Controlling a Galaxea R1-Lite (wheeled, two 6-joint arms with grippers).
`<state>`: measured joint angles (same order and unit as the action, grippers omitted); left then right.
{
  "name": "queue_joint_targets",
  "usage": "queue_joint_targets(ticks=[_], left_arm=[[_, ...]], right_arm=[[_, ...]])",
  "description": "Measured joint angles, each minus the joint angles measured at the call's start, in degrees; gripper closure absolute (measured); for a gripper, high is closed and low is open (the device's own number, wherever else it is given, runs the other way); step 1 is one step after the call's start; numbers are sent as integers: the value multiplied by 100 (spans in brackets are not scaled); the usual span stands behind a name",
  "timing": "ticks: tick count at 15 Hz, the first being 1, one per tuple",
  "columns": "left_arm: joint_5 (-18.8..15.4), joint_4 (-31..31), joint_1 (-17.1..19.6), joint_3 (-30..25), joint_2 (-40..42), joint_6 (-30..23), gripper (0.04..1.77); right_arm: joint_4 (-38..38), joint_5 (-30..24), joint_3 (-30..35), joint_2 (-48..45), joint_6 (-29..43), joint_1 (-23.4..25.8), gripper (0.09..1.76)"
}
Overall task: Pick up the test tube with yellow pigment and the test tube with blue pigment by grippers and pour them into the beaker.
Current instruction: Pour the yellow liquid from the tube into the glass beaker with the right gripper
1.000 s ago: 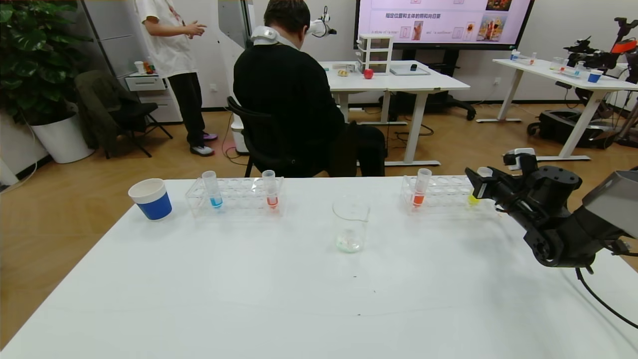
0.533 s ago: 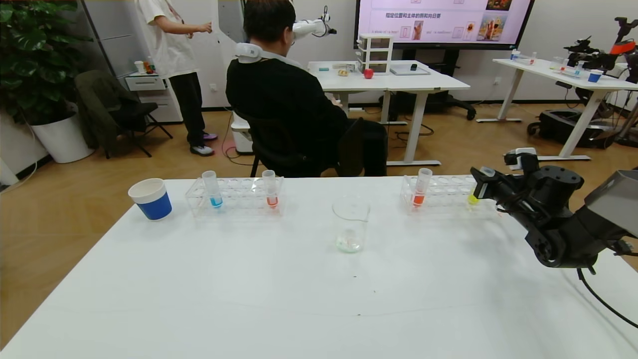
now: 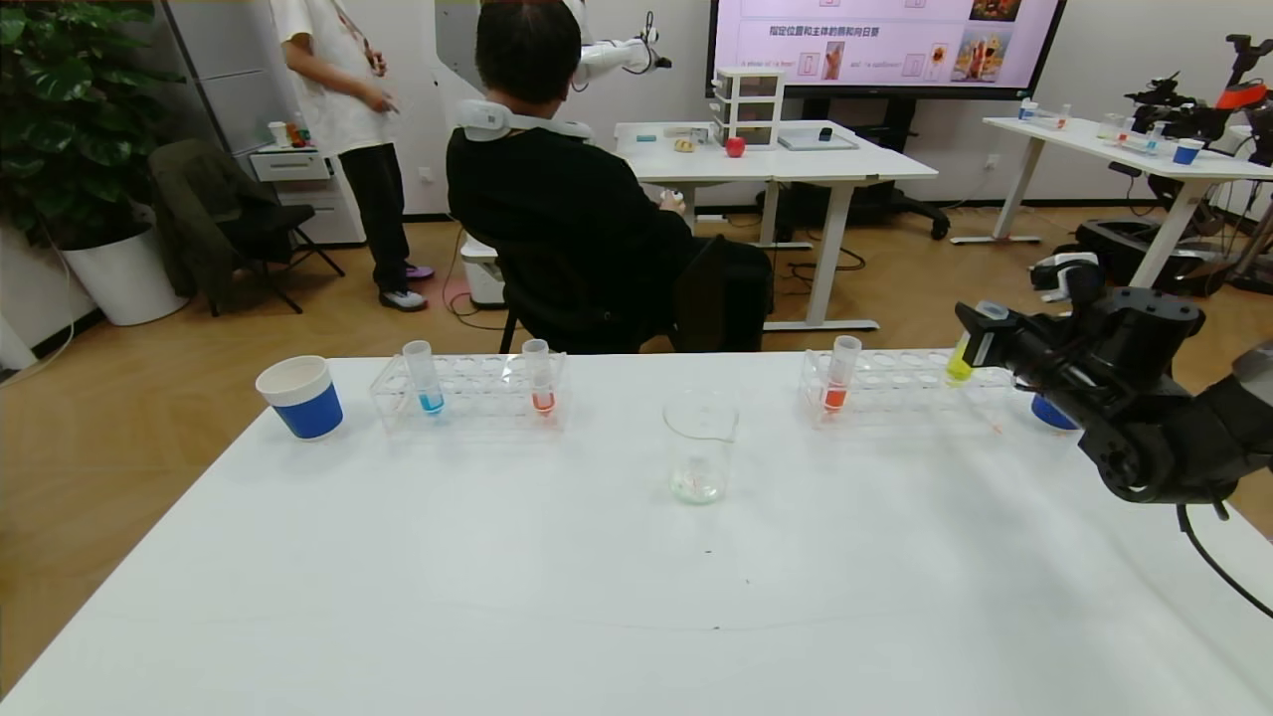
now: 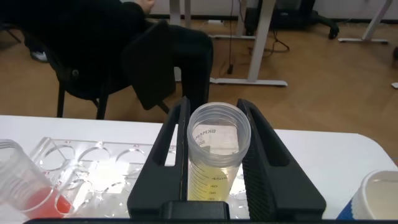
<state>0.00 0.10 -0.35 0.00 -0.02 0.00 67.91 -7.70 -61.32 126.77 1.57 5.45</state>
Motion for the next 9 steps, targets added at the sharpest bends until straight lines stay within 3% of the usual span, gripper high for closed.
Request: queue_joint_targets(ticks=[5,9], left_arm=[[0,0,2,0,0,0,6],[0,-2,0,0,0,-2,6]], right_arm=[[-312,-169,-54,-549,-243,-71,134],[-579,-1261,-378,-717,-750,-276,134]])
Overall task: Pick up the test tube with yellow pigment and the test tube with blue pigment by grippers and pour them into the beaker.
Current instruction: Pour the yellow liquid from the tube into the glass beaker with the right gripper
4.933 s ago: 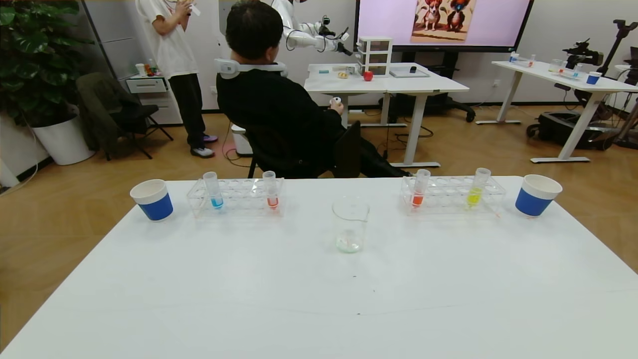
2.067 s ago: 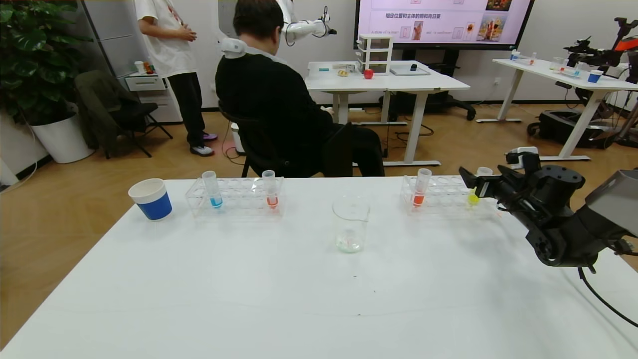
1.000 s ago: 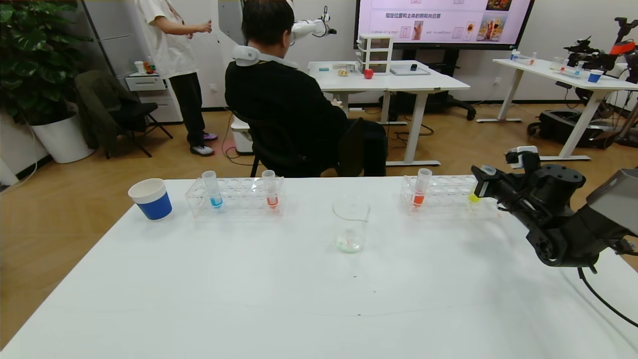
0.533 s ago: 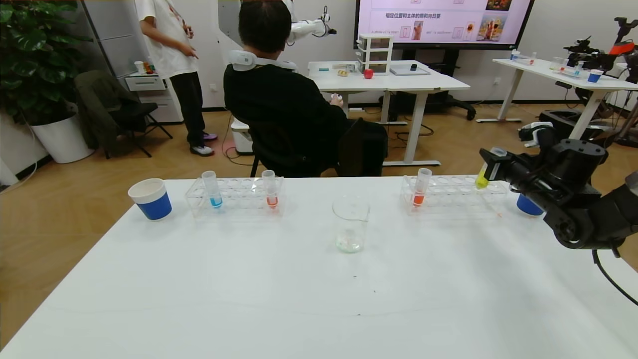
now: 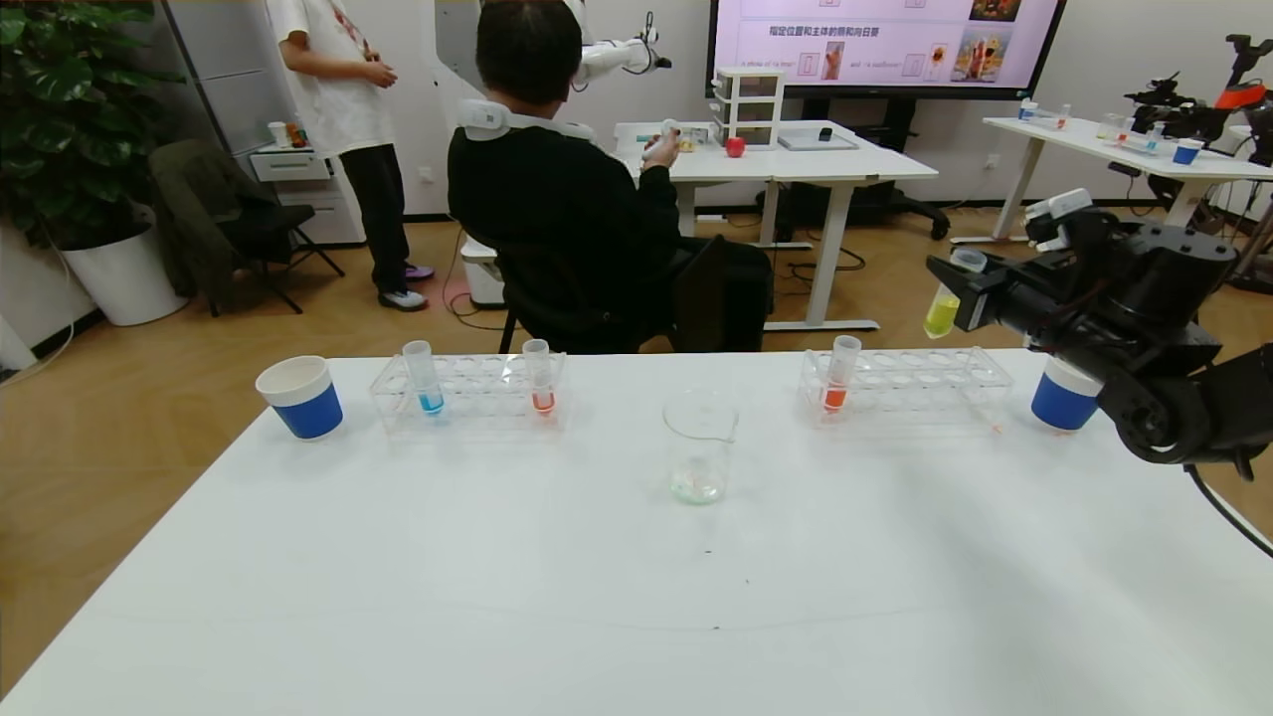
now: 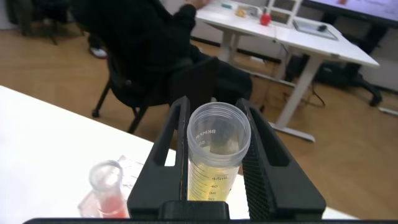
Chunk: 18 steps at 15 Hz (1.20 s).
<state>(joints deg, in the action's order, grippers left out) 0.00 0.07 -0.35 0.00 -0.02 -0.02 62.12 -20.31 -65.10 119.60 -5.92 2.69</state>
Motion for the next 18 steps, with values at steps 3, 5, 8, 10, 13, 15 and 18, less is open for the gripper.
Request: queue_joint_targets(ticks=[3,5,8,10,13,15,18], left_arm=[[0,0,0,0,0,2,6],[0,2,2,0,0,2,6],[0,0,0,0,0,2,6],[0,0,2,0,0,2,6],[0,0,0,0,0,0,6],[0,0,0,0,0,0,6],[0,0,0,0,0,2,6]], right_arm=[[-479,-330,-552,-54,-11,-478,134],[-769,-413,-935,-56,-13,-856,134],[-824,-477,-1403,57,-33,-1457,134],[-824,-479,-1643,247,-319,-1809,134],[-702,-527,-1838,634,-1075,-2191,134],[-210,-725,-1869,907,-1356,-2380,134],[480,-1146,-1764,1229,-1904,-2510,134]])
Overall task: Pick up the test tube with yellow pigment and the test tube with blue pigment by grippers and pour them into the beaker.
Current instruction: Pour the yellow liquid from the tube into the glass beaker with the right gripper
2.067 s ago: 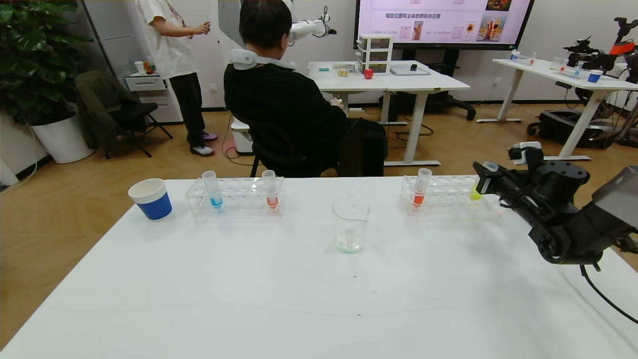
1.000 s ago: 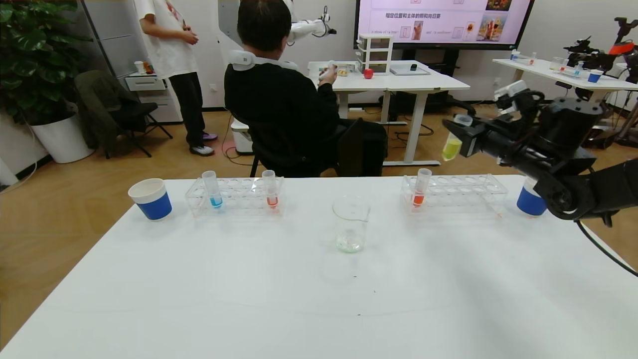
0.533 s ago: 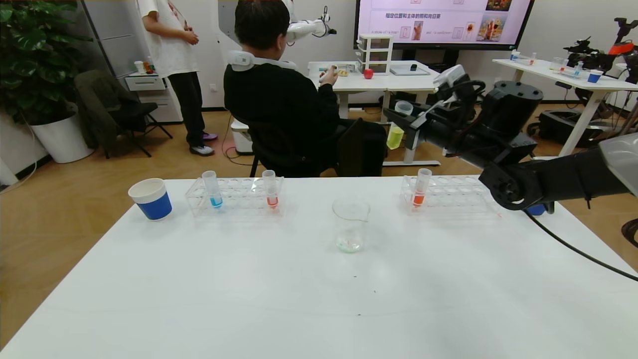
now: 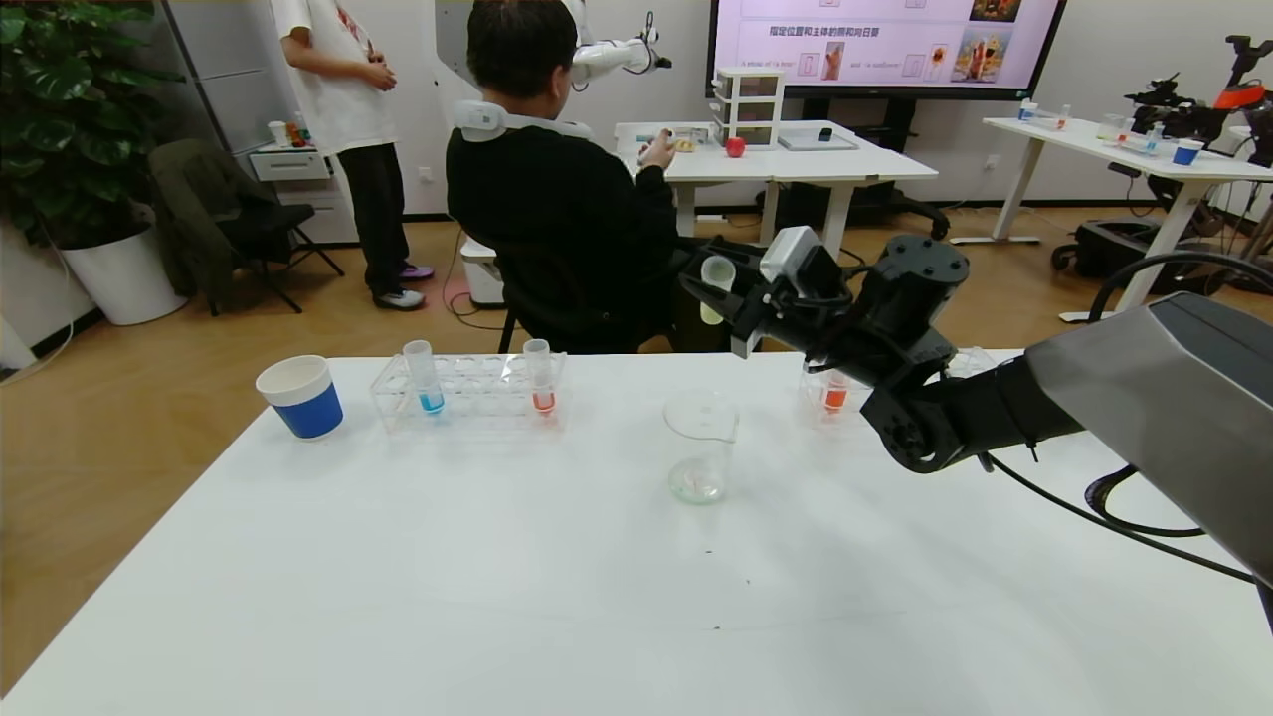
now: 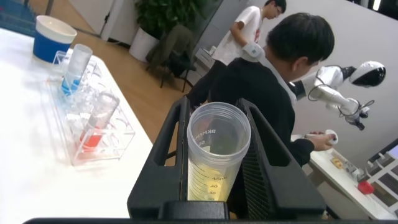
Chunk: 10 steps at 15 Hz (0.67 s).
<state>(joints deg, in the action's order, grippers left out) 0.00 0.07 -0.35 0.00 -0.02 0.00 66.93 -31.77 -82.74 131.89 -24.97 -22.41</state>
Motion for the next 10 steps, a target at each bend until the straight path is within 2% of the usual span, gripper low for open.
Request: queue_joint_targets(ticks=[6,10], left_arm=[[0,0,0,0,0,0,6],[0,0,0,0,0,0,6]], right_arm=[[413,-519,575,140,-1593,85,134],[549,-1002,586,226,-2316,194,134]])
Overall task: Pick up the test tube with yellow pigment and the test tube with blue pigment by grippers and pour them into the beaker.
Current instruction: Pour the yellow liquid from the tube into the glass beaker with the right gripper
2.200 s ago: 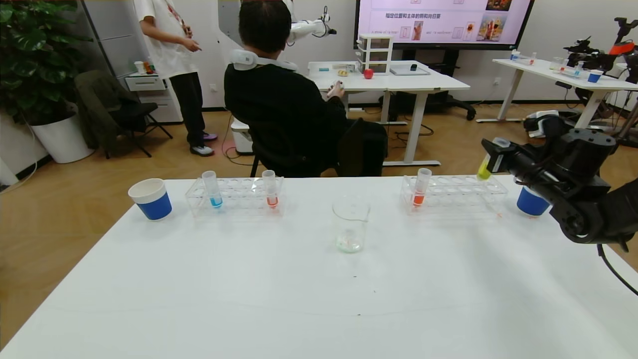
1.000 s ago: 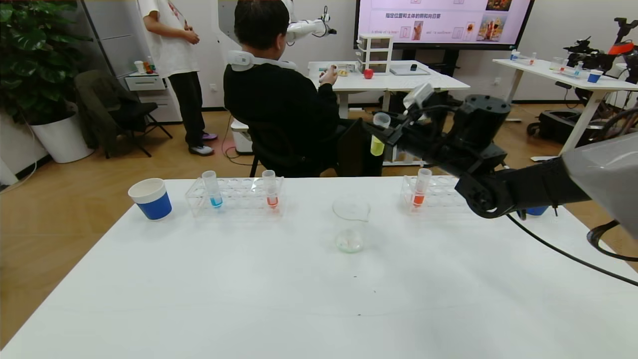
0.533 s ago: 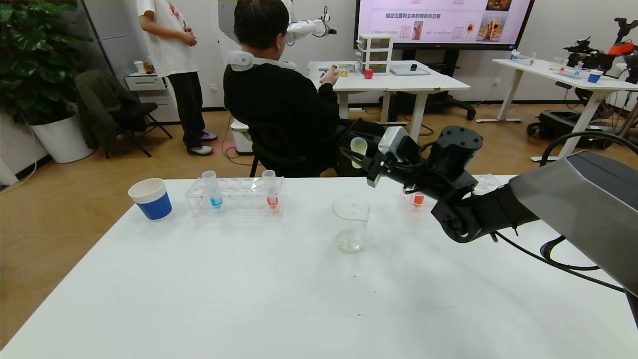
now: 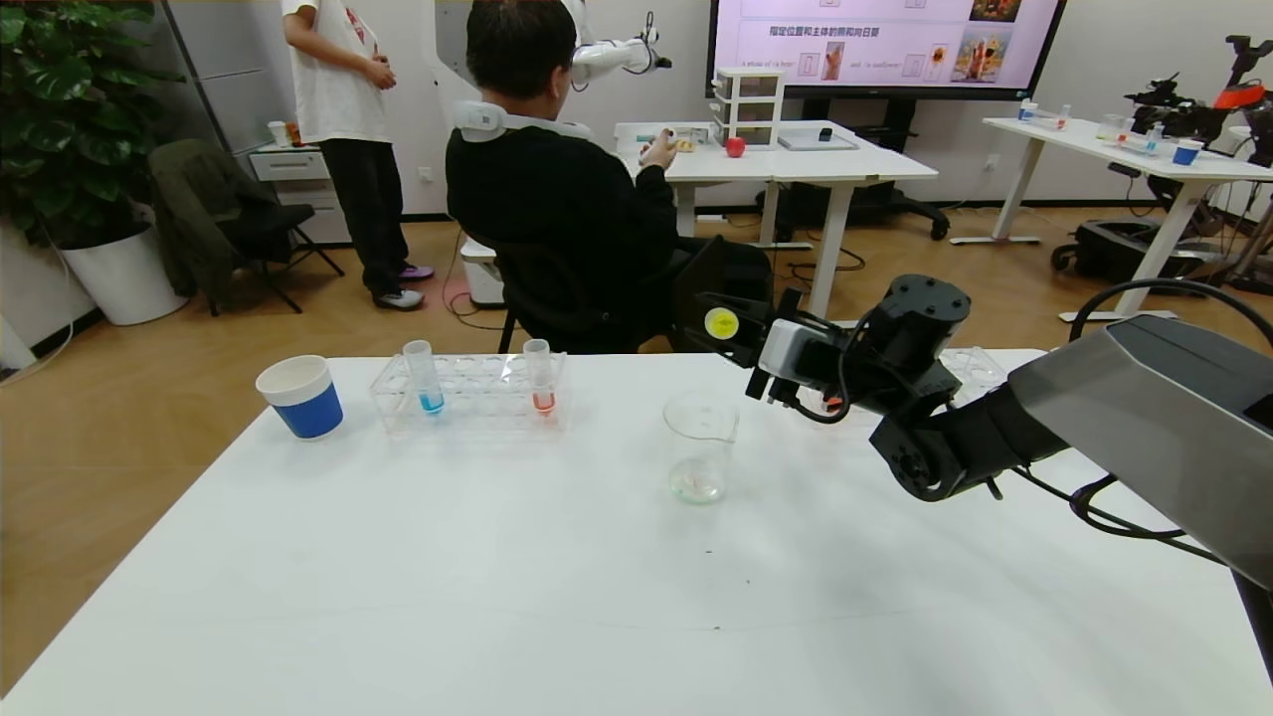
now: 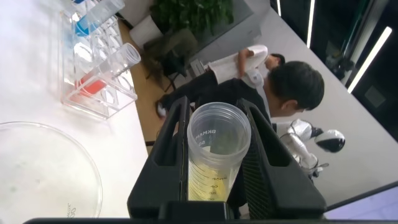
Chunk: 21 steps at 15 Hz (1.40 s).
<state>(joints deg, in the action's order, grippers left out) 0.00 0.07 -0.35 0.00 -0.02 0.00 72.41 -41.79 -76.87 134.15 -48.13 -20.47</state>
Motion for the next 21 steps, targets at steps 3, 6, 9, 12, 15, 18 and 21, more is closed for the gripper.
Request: queue_joint_targets(ticks=[3,6,9,12,15,18,21], left_arm=[[0,0,0,0,0,-2,6],[0,0,0,0,0,-2,6],[-2,0,0,0,0,-2,6],[0,0,0,0,0,0,6],[0,0,0,0,0,0,6],[0,0,0,0,0,0,6],[0,2,2,0,0,0,6]], right_arm=[[2,-363,-61,39,-438,46,134],[0,-641,-105,61,-827,51,134],[-4,-866,-132,155,-1287,60,134],[-6,-1019,-135,246,-1637,62,134],[-12,-1124,-143,296,-1954,79,134],[-26,-1220,-144,306,-2174,63,134],[-59,-1275,-138,312,-2392,68,134]])
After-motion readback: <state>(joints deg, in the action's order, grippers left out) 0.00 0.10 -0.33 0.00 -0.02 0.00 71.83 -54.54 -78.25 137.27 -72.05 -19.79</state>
